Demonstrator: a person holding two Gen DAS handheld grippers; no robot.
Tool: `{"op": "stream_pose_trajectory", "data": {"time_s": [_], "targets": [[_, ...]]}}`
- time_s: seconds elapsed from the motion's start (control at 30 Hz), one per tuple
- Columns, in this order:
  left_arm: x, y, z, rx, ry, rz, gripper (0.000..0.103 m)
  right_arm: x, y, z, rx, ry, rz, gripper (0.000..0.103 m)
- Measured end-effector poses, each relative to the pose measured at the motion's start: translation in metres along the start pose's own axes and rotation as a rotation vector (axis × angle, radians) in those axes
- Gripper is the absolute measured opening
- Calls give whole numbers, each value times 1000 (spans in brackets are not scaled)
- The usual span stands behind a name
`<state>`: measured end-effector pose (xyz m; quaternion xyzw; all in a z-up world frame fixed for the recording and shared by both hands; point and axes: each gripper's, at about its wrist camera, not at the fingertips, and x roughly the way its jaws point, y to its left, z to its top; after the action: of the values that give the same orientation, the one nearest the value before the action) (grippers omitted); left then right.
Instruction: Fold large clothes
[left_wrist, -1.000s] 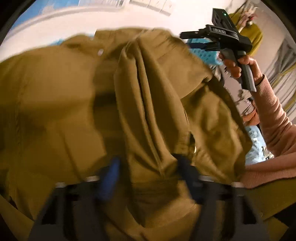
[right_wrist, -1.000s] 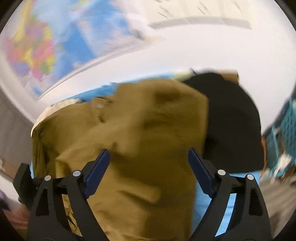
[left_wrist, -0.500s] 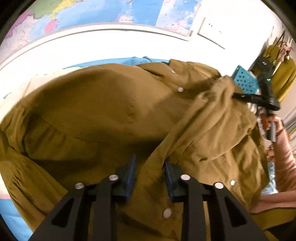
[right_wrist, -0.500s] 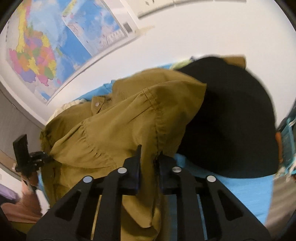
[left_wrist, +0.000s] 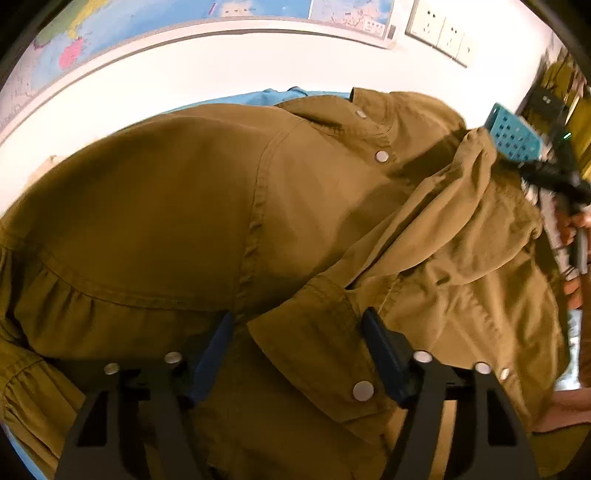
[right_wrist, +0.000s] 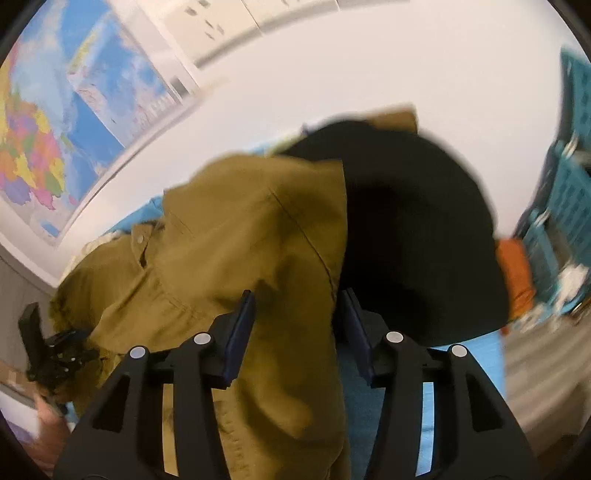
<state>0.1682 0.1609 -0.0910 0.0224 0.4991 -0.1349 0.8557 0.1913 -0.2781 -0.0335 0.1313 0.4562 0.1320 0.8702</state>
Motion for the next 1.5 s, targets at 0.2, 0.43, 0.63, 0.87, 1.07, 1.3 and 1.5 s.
{"op": "stream_pose_trajectory", "data": {"time_s": [0.2,0.43,0.63,0.87,1.07,1.3,1.5], "targets": [[2,10,-2,-54,-4,-6,49,-32,82,-16,-240,-111,75,49],[-6,4,-8,-74,-23,-13,51,52,194,-53,-526,100,200,43],[-38,8,-23,-82,-102,23,56,118,210,-59,-512,210,117,43],[-87,19,-59,-76,-214,84,69,65,207,-64,-496,131,216,43],[-107,34,-82,-112,-260,100,69,64,249,-97,-584,175,322,45],[-126,48,-100,-146,-293,102,69,94,264,-111,-547,278,285,48],[-137,65,-114,-184,-330,106,72,33,308,-139,-684,264,526,62]]}}
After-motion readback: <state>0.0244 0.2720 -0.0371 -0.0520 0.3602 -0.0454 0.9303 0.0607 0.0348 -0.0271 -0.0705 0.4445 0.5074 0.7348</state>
